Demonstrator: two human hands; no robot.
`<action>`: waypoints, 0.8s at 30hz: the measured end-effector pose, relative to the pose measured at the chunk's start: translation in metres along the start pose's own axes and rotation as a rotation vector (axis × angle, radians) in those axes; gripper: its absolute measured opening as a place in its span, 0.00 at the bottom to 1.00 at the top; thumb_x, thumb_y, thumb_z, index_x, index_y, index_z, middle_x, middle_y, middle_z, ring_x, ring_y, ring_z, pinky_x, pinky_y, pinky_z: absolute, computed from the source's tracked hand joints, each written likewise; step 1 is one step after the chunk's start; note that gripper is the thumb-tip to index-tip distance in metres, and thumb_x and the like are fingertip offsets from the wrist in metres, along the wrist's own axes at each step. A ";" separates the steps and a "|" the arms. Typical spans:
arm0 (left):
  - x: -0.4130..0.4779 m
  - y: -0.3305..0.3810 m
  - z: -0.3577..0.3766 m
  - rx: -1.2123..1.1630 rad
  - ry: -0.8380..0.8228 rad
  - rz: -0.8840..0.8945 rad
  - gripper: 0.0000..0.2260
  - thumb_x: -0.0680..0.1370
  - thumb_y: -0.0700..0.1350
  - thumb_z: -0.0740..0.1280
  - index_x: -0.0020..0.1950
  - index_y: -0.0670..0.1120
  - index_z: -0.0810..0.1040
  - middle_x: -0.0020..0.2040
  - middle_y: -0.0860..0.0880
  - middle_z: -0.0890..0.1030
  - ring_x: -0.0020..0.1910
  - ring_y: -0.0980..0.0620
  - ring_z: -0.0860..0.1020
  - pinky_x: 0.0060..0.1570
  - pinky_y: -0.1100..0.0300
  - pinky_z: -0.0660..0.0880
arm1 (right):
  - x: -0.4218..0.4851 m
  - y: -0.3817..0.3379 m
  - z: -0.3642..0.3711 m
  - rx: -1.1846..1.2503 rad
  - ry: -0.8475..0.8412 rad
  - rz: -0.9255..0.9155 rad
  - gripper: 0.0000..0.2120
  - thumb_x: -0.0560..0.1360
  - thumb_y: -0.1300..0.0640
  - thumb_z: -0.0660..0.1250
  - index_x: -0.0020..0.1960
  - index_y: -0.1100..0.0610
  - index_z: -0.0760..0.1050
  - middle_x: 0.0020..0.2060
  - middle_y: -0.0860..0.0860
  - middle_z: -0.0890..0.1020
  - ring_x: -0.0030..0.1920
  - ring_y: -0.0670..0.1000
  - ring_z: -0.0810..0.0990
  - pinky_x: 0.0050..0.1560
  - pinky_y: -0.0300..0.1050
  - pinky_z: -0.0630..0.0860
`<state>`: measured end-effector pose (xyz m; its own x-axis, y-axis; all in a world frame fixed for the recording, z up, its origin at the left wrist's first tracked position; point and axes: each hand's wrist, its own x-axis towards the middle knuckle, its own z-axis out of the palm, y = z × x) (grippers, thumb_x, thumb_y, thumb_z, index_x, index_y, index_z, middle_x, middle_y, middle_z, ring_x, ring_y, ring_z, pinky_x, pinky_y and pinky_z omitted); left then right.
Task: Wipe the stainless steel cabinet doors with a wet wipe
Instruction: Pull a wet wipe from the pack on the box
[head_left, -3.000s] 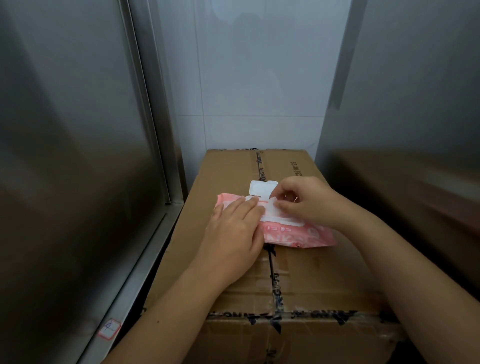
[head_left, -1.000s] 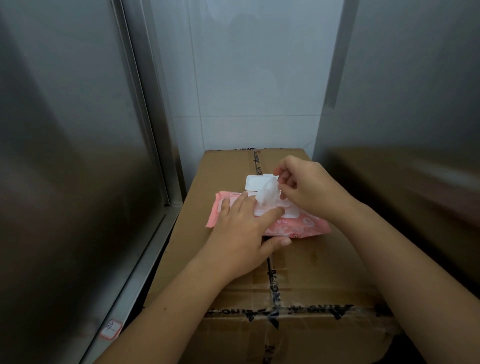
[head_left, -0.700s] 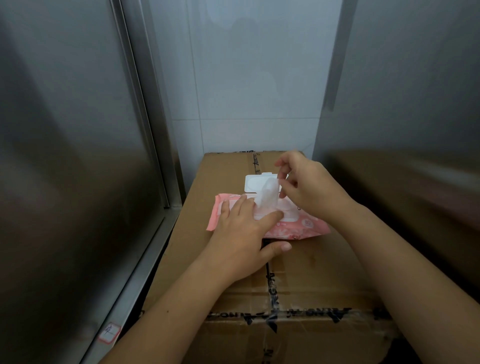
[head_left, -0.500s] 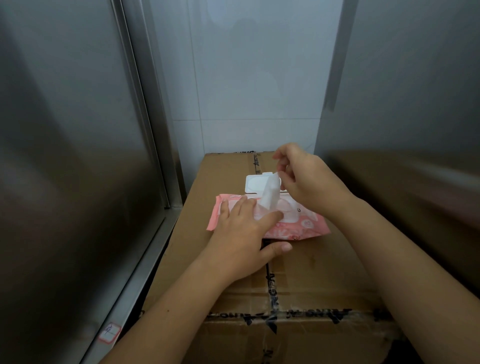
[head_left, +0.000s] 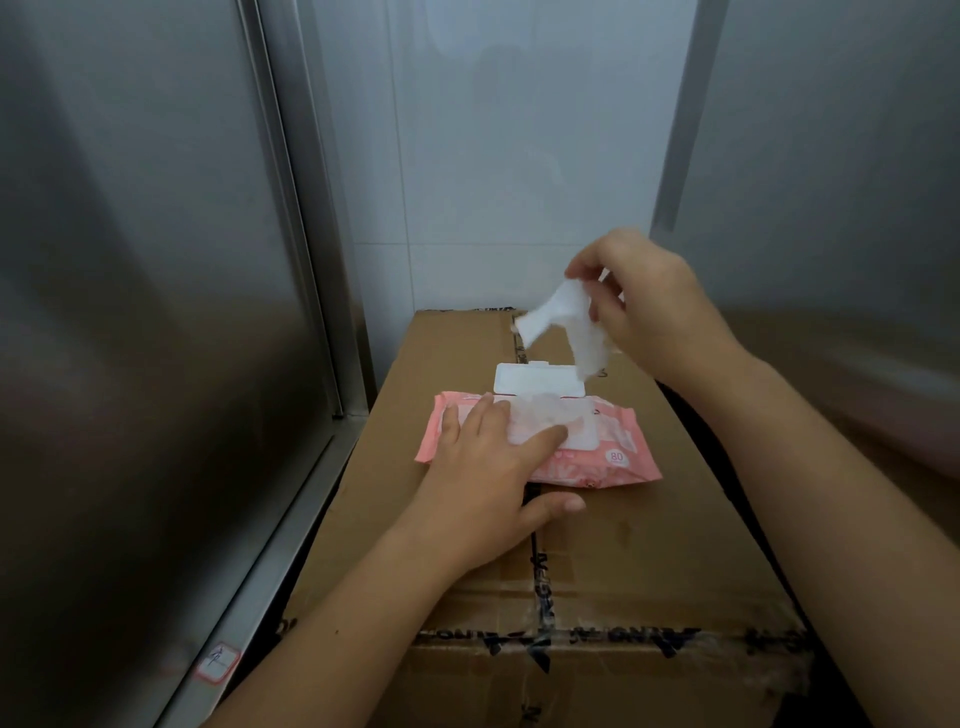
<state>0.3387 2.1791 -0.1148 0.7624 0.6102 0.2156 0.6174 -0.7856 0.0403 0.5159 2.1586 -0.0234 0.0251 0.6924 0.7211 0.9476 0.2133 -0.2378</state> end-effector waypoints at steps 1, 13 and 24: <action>-0.001 -0.001 0.000 0.006 0.018 0.004 0.43 0.63 0.73 0.36 0.76 0.62 0.55 0.75 0.43 0.56 0.76 0.45 0.47 0.72 0.46 0.40 | -0.003 0.001 0.003 0.002 -0.007 -0.003 0.09 0.76 0.69 0.61 0.52 0.63 0.78 0.48 0.55 0.78 0.41 0.48 0.71 0.44 0.39 0.67; -0.006 -0.009 -0.013 0.109 0.286 -0.001 0.24 0.76 0.63 0.52 0.57 0.53 0.81 0.60 0.40 0.78 0.61 0.39 0.76 0.61 0.42 0.57 | -0.012 -0.002 0.007 0.164 -0.067 0.100 0.12 0.77 0.70 0.60 0.48 0.60 0.82 0.44 0.52 0.76 0.39 0.39 0.71 0.40 0.27 0.66; -0.020 -0.024 -0.059 -0.034 0.746 0.062 0.14 0.76 0.49 0.59 0.58 0.46 0.75 0.61 0.43 0.77 0.62 0.47 0.70 0.64 0.45 0.59 | -0.008 -0.037 -0.011 0.283 0.136 -0.048 0.12 0.73 0.67 0.59 0.46 0.60 0.82 0.41 0.49 0.74 0.42 0.35 0.73 0.40 0.27 0.68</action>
<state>0.2972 2.1798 -0.0620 0.4541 0.3426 0.8224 0.5618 -0.8266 0.0341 0.4846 2.1373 -0.0136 0.0427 0.5826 0.8116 0.8227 0.4404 -0.3594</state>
